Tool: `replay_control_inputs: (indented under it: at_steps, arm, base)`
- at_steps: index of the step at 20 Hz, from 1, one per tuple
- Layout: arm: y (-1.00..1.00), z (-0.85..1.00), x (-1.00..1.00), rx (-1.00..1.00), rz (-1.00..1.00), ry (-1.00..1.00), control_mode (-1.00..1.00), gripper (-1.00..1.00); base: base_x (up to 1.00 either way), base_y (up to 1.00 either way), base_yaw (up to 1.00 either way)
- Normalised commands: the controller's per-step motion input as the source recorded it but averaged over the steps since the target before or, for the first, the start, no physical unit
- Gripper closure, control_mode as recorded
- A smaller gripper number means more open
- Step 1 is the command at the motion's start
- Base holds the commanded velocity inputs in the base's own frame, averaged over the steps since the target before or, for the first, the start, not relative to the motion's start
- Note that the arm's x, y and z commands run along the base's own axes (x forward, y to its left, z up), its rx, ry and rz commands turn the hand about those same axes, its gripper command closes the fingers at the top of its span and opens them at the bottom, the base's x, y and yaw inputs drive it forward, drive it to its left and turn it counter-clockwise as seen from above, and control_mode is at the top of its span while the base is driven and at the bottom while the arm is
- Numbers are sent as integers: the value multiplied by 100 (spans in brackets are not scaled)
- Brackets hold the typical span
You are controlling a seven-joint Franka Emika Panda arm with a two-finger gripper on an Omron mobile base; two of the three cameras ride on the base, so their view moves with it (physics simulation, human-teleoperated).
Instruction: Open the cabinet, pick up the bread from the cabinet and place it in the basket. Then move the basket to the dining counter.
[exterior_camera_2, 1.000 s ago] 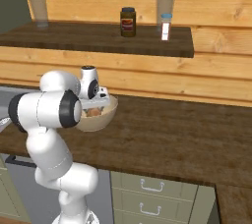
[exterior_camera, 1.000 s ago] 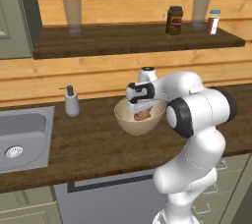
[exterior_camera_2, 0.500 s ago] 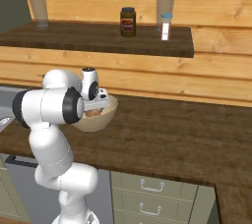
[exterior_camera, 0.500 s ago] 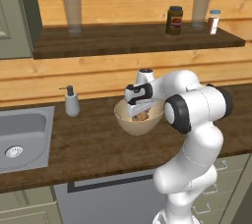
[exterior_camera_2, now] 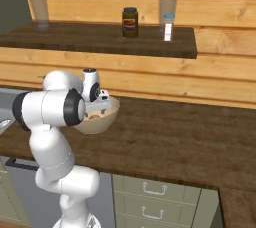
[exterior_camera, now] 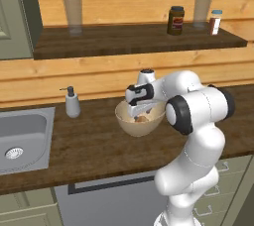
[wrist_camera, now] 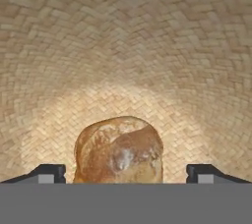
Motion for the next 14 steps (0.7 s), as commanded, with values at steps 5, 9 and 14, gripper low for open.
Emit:
replay_control_inputs:
  at_steps: [5,9,14]
  arm:
    - [0,24,-10,5,0,-10,-100,-100]
    - [-3,26,-24,7,-4,-21,-100,-100]
    - [-12,24,-40,10,-7,-33,-100,-100]
  base:
    - [0,0,0]
    - [0,0,0]
    - [0,0,0]
